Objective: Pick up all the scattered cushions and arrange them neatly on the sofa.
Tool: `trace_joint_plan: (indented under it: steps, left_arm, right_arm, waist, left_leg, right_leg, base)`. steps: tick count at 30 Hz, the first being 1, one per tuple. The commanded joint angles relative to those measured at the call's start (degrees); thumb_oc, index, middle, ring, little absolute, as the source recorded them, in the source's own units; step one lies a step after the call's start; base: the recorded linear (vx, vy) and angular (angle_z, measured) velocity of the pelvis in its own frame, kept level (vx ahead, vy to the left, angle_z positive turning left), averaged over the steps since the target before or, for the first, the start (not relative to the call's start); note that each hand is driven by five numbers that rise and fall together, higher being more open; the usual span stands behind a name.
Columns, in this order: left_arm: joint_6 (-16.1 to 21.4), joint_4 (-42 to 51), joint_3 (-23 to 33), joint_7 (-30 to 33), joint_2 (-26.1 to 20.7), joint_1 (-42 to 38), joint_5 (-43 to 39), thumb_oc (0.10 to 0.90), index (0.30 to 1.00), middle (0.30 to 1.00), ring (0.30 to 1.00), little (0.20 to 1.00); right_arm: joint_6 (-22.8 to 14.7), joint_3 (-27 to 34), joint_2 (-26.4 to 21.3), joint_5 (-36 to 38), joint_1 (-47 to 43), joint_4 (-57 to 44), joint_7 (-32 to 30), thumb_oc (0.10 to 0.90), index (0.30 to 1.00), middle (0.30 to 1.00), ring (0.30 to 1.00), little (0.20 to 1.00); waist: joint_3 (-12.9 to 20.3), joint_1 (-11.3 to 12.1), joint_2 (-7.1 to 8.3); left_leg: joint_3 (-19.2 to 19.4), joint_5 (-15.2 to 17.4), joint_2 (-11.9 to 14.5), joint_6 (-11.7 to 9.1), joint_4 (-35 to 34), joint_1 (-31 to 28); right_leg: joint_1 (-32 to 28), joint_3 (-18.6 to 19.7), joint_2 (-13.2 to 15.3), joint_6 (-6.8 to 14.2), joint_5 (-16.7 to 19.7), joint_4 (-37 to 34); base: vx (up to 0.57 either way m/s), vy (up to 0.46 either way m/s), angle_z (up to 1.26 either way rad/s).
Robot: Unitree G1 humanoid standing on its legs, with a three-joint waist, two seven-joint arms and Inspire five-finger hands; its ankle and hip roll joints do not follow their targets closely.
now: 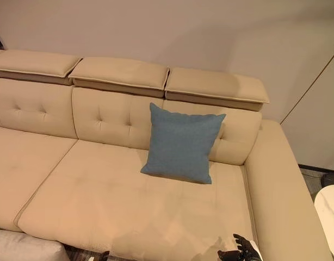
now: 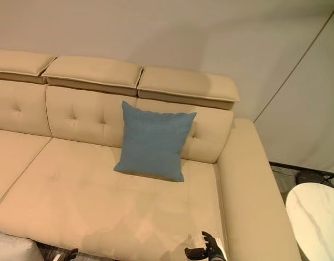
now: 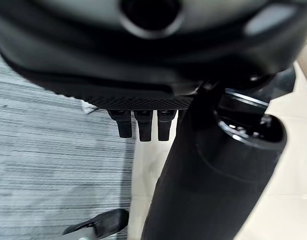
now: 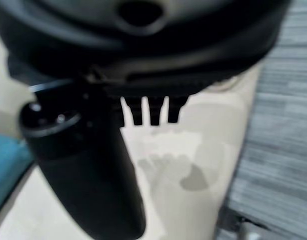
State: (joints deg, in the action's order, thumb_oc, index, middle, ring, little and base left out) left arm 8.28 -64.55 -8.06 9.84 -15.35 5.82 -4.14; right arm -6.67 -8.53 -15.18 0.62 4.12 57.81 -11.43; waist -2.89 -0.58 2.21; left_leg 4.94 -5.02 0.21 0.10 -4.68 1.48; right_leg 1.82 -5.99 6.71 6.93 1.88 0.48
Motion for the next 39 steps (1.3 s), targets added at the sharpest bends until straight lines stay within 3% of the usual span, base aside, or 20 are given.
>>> trace_joint_plan:
  steps: [1, 4, 6, 8, 10, 11, 14, 17, 18, 19, 20, 25, 27, 30, 36, 37, 38, 39]
  left_arm:
    - [1.67, 2.36, 0.24, 3.25, -2.82, -4.63, 1.61, 0.8, 0.9, 0.9, 0.9, 0.9]
    - [1.67, 2.72, -0.47, 3.73, -2.96, -5.04, 2.17, 0.8, 0.9, 0.9, 0.9, 0.9]
    - [1.74, 2.88, -0.61, 4.21, -2.78, -4.98, 2.09, 0.8, 0.9, 0.9, 0.9, 0.9]
    - [1.65, 2.52, -0.58, 4.37, -2.58, -4.85, 2.0, 0.8, 0.9, 0.9, 0.9, 0.9]
    - [1.38, 1.9, -0.57, 5.12, -1.47, -5.36, 0.57, 0.8, 0.9, 0.9, 0.9, 0.9]
    - [1.37, 1.9, -0.56, 5.13, -1.46, -5.37, 0.56, 0.8, 0.9, 0.9, 0.9, 0.9]
    - [1.26, 2.91, -1.54, 5.66, -0.63, -6.42, -0.64, 0.8, 0.9, 0.9, 0.9, 0.9]
    - [1.35, 3.61, -2.25, 5.95, -0.11, -6.97, -0.74, 0.8, 0.9, 0.9, 0.9, 0.9]
    - [1.2, 4.26, -2.81, 5.68, 0.17, -6.36, -0.15, 0.8, 0.9, 0.9, 0.9, 0.9]
    - [1.22, 4.04, -2.97, 5.4, 0.39, -5.65, 0.33, 0.8, 0.9, 0.9, 0.9, 0.9]
    - [1.22, 4.04, -2.96, 5.4, 0.39, -5.67, 0.33, 0.8, 0.9, 0.9, 0.9, 0.9]
    - [1.23, 3.67, -2.97, 5.28, 0.69, -5.11, -0.05, 0.8, 0.9, 0.9, 0.9, 0.9]
    - [1.19, 3.91, -2.9, 4.97, 0.64, -5.11, 0.12, 0.8, 0.9, 0.9, 0.9, 0.9]
    - [1.07, 4.03, -3.43, 4.94, 0.62, -5.08, 0.42, 0.8, 0.9, 0.9, 0.9, 0.9]
    - [0.17, 0.3, -0.67, 4.03, -1.39, -5.11, 1.01, 0.8, 0.9, 0.9, 0.9, 0.9]
    - [0.36, -0.57, -0.15, 4.46, -2.3, -5.58, 0.7, 0.8, 0.9, 0.9, 0.9, 0.9]
    - [0.36, -0.57, -0.14, 4.46, -2.32, -5.6, 0.7, 0.8, 0.9, 0.9, 0.9, 0.9]
    - [0.47, -0.43, -0.23, 4.7, -2.75, -5.88, 0.64, 0.8, 0.9, 0.9, 0.9, 0.9]
  right_arm:
    - [-2.0, 0.02, -1.78, 0.83, -4.15, -2.15, -1.86, 0.8, 0.9, 0.9, 0.9, 0.9]
    - [-1.91, 0.36, -1.18, 1.63, -4.12, -0.62, -2.33, 0.8, 0.9, 0.9, 0.9, 0.9]
    - [-1.57, 0.35, -1.06, 2.24, -4.15, -0.41, -2.38, 0.8, 0.9, 0.9, 0.9, 0.9]
    - [-1.57, 0.19, -0.95, 2.53, -4.21, -0.16, -2.22, 0.8, 0.9, 0.9, 0.9, 0.9]
    - [-1.83, -0.9, -1.28, 2.95, -5.06, -0.58, -2.56, 0.8, 0.9, 0.9, 0.9, 0.9]
    - [-1.84, -0.9, -1.29, 2.95, -5.08, -0.56, -2.56, 0.8, 0.9, 0.9, 0.9, 0.9]
    - [-1.92, -0.2, -2.32, 4.02, -5.42, -1.04, -3.4, 0.8, 0.9, 0.9, 0.9, 0.9]
    - [-1.58, -0.13, -2.77, 4.34, -5.82, -0.7, -3.86, 0.8, 0.9, 0.9, 0.9, 0.9]
    - [-1.34, 0.05, -2.65, 4.26, -5.48, -0.43, -3.88, 0.8, 0.9, 0.9, 0.9, 0.9]
    - [-1.76, 0.01, -2.72, 4.23, -5.41, 0.2, -3.78, 0.8, 0.9, 0.9, 0.9, 0.9]
    - [-1.77, 0.01, -2.72, 4.23, -5.43, 0.21, -3.78, 0.8, 0.9, 0.9, 0.9, 0.9]
    - [-2.16, 0.49, -2.41, 4.69, -5.7, 1.07, -3.4, 0.8, 0.9, 0.9, 0.9, 0.9]
    - [-2.03, 0.82, -2.1, 5.03, -5.48, 1.09, -3.11, 0.8, 0.9, 0.9, 0.9, 0.9]
    - [-1.86, 0.43, -2.07, 4.42, -5.9, 1.5, -3.25, 0.8, 0.9, 0.9, 0.9, 0.9]
    - [-1.07, -1.64, -0.88, 2.01, -8.35, 2.03, -2.91, 0.8, 0.9, 0.9, 0.9, 0.9]
    - [-0.95, -2.14, -0.48, 1.73, -8.71, 1.34, -2.71, 0.8, 0.9, 0.9, 0.9, 0.9]
    - [-0.95, -2.14, -0.46, 1.73, -8.73, 1.35, -2.71, 0.8, 0.9, 0.9, 0.9, 0.9]
    - [-0.96, -2.53, -0.39, 1.86, -8.76, 0.95, -2.57, 0.8, 0.9, 0.9, 0.9, 0.9]
  waist:
    - [-3.54, 1.29, 0.83]
    - [-2.66, 1.22, 0.69]
    - [-2.16, 1.39, 1.16]
    - [-1.82, 1.57, 1.44]
    - [-2.01, 2.65, 1.57]
    - [-1.96, 2.54, 1.55]
    - [-4.39, 2.55, 0.77]
    - [-5.28, 1.84, 0.98]
    - [-5.25, 1.07, 1.51]
    - [-5.05, 0.55, 2.18]
    - [-4.94, 0.48, 2.15]
    - [-4.36, -0.99, 3.31]
    - [-3.48, -1.68, 3.0]
    - [-3.18, -1.69, 2.56]
    - [-3.79, 0.3, 3.28]
    - [-4.18, -0.07, 3.49]
    - [-3.98, -0.14, 3.52]
    - [-4.31, -0.61, 3.49]
  left_leg:
    - [-4.28, 7.09, -0.67, 0.53, 5.38, 2.59]
    - [-7.07, 5.91, -1.01, 0.44, 5.52, 4.74]
    - [-8.17, 5.29, -1.47, -0.06, 5.64, 5.68]
    - [-8.3, 4.81, -1.45, -0.36, 5.53, 6.22]
    - [-9.82, 0.48, -0.24, -2.62, 5.18, 10.61]
    - [-9.92, 0.44, -0.26, -2.63, 5.18, 10.7]
    - [-10.31, -3.58, 0.3, -4.82, 4.31, 14.46]
    - [-7.39, -2.23, 0.26, -3.97, 5.2, 15.52]
    - [-4.09, -0.39, 0.83, -3.46, 8.02, 14.6]
    - [-3.58, 3.22, 0.32, -3.15, 11.56, 13.03]
    - [-3.65, 3.12, 0.32, -3.15, 11.55, 13.22]
    - [0.48, 10.1, 1.35, -2.6, 15.54, 6.8]
    - [2.31, 10.42, 2.05, -2.85, 12.68, 3.72]
    - [2.13, 9.96, 1.82, -2.81, 9.6, 2.69]
    - [-1.38, 9.07, -0.46, -1.19, 4.58, 0.99]
    - [-3.15, 8.49, -0.94, -0.85, 3.76, 0.96]
    - [-3.2, 8.37, -0.99, -0.83, 3.78, 1.25]
    - [-4.46, 7.95, -1.42, -0.65, 3.46, 1.08]
  right_leg:
    - [3.38, 5.18, -1.97, 2.23, -3.36, 11.22]
    - [2.51, 9.37, -3.86, 1.56, -3.93, 16.4]
    - [0.0, 10.47, -3.99, 0.57, -6.79, 12.02]
    - [-1.02, 10.53, -4.21, -0.02, -7.52, 10.07]
    - [-2.69, 9.53, -5.97, -2.01, -9.16, 3.12]
    - [-2.65, 9.42, -5.98, -2.02, -9.15, 3.1]
    - [-1.63, 7.18, -7.47, -2.82, -8.31, 1.67]
    - [-0.46, 4.95, -6.91, -2.95, -6.99, 1.1]
    - [0.49, 2.23, -5.52, -3.01, -5.46, 0.28]
    - [0.62, -0.13, -4.03, -3.05, -4.58, -0.46]
    - [0.77, -0.2, -4.04, -3.05, -4.51, -0.48]
    - [1.3, -5.45, -1.34, -2.43, -2.73, -1.08]
    - [1.47, -7.36, -0.97, -2.06, -2.5, -1.38]
    - [1.81, -8.94, -0.61, -1.68, -2.16, -0.86]
    - [3.01, -8.64, 0.57, -0.65, -2.81, 4.21]
    - [4.75, -4.49, -0.6, -0.32, -2.62, 6.05]
    - [4.98, -4.54, -0.56, -0.32, -2.52, 6.0]
    - [5.68, 0.25, -2.83, -0.21, -2.97, 6.51]
  base:
    - [-0.21, -0.023, 0.21]
    - [-0.17, -0.089, 0.65]
    - [-0.11, -0.146, 0.64]
    - [-0.12, -0.158, 0.36]
    - [-0.3, -0.305, 0.39]
    - [-0.28, -0.229, 0.62]
    - [-0.3, -0.158, 0.98]
    - [-0.28, -0.069, 0.72]
    - [-0.31, -0.011, 1.17]
    - [-0.32, -0.011, 1.18]
    - [-0.18, 0.009, 1.2]
    - [-0.12, 0.045, 0.75]
    - [-0.04, 0.101, 0.77]
    - [-0.03, 0.117, 0.7]
    - [-0.07, 0.144, 0.28]
    - [-0.08, 0.029, 0.23]
    - [-0.06, 0.023, 0.39]
    - [-0.02, 0.035, 0.71]
